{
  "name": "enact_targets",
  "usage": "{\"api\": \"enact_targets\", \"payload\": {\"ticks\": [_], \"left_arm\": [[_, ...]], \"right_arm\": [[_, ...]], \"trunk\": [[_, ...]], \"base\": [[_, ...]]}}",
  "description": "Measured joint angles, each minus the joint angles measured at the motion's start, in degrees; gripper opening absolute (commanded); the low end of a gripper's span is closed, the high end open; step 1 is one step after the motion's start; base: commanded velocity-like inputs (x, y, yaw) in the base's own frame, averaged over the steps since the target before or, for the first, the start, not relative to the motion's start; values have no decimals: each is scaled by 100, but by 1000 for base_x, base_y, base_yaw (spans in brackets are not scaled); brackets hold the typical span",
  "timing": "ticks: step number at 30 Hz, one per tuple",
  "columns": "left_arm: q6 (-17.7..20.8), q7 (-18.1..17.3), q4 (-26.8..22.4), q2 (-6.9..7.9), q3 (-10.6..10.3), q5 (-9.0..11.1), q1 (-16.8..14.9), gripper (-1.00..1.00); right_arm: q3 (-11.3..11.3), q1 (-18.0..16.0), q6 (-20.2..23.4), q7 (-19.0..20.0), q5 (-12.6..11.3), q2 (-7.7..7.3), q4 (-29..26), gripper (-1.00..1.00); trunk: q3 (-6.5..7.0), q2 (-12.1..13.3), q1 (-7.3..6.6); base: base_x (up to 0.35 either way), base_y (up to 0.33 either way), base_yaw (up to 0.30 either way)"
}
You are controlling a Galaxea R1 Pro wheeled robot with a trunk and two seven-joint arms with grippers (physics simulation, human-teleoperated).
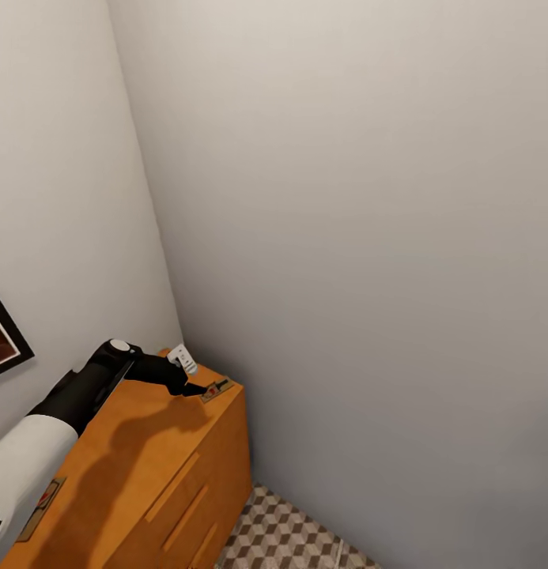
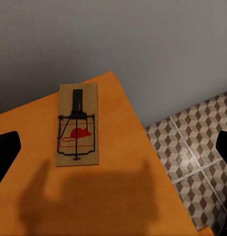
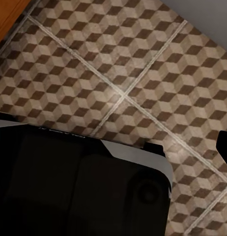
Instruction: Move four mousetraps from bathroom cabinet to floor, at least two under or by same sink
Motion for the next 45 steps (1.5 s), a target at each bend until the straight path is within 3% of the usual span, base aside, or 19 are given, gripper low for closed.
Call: {"api": "enact_targets", "payload": {"ticks": [6,11,15,22,36,45], "left_arm": [[0,1,-6,20,8,-5,0,100],[9,1,-104,121,9,-23,0,100],[22,1,-218,283,11,-26,0,100],[38,2,-445,367,17,-25,0,100],[69,8,-654,356,17,-41,0,100],[80,3,-634,356,18,-438,0,100]], "right_arm": [[0,0,0,0,0,0,0,100],[0,0,0,0,0,0,0,100],[0,0,0,0,0,0,0,100],[1,0,0,0,0,39,0,100],[1,0,-9,0,6,53,0,100],[1,0,-9,0,8,53,0,100]], "trunk": [[-24,0,0],[-27,-1,0],[-28,-1,0],[-28,-1,0],[-28,0,0],[-28,0,0]], "base": [[0,0,0],[0,0,0],[0,0,0],[0,0,0],[0,0,0],[0,0,0]]}}
